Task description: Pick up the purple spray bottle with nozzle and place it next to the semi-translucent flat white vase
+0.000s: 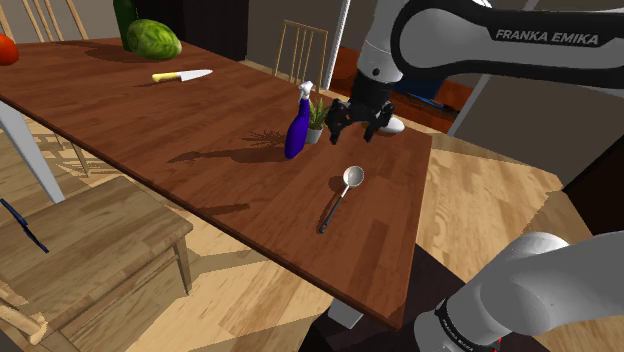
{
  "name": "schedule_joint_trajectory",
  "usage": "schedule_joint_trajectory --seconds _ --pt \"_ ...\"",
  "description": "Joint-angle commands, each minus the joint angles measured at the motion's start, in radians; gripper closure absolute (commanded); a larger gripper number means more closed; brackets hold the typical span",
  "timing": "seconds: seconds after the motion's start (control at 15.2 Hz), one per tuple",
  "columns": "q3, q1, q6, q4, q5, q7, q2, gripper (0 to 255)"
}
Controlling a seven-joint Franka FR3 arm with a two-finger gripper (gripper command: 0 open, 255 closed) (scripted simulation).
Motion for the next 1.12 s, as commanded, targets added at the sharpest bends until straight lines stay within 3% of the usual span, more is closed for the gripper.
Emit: schedule_joint_trajectory --seconds 0.0,0.53,0.86,1.06 --pt "0.046 -0.021 0.044 0.032 -0.032 0.094 0.062 0" --pt "0.197 -0.101 0.127 0.251 -0.275 0.487 0.383 0" --pt "0.223 -0.086 0.084 0.455 -0.477 0.724 0.611 0" --pt "0.213 -0.08 0.098 0.463 -0.503 0.75 0.642 0"
